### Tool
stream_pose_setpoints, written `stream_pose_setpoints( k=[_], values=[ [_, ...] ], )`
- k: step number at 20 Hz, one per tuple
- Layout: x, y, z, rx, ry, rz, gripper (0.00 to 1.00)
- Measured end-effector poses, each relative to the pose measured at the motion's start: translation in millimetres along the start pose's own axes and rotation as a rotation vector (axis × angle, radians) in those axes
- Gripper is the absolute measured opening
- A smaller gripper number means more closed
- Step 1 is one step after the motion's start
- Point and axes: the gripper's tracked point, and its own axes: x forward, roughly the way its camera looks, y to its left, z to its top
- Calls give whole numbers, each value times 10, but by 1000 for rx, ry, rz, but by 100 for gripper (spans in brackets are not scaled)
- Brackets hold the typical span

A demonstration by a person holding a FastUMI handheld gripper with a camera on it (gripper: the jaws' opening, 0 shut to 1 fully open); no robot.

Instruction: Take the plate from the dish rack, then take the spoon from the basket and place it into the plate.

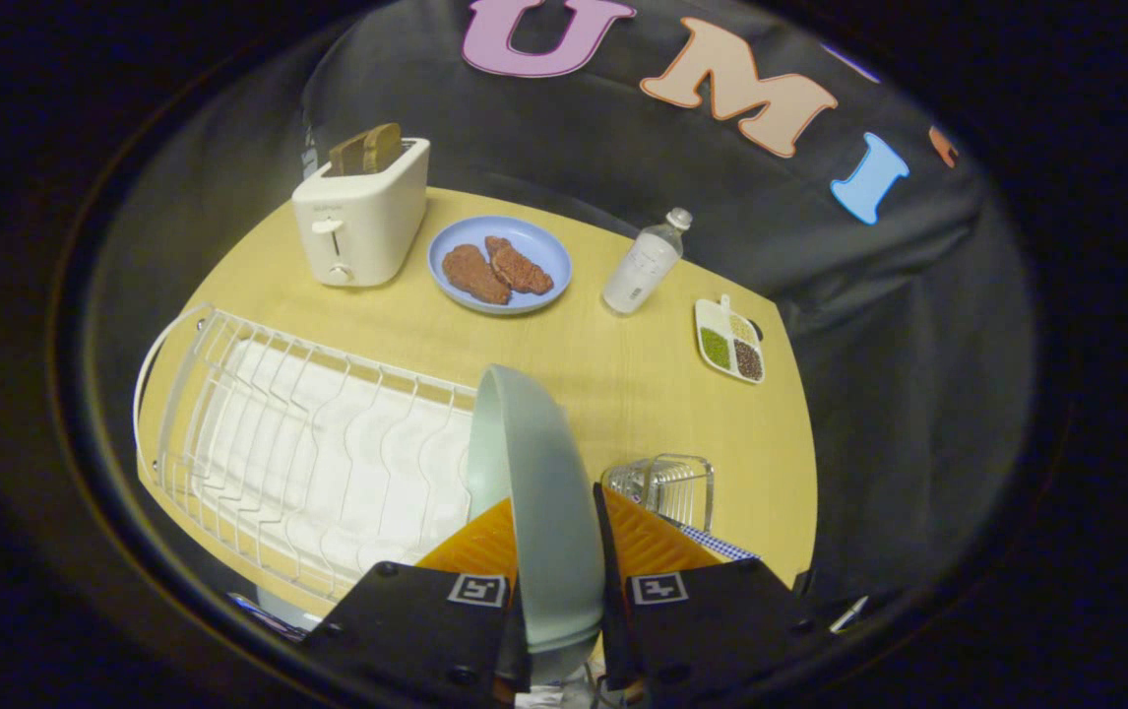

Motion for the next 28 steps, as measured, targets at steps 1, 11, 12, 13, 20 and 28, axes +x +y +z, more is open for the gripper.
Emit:
stream_pose_setpoints(
  k=[1,11,12,13,20,28],
  values=[
    [-41,3,28,-19,5,-26,32],
    [-611,402,380,51,-76,196,32],
    [-670,419,368,93,-74,276,32],
    [-735,407,365,152,-78,346,32],
    [-967,-388,-19,413,-120,649,32],
    [-1064,-1388,-1114,658,-199,858,32]
  ],
)
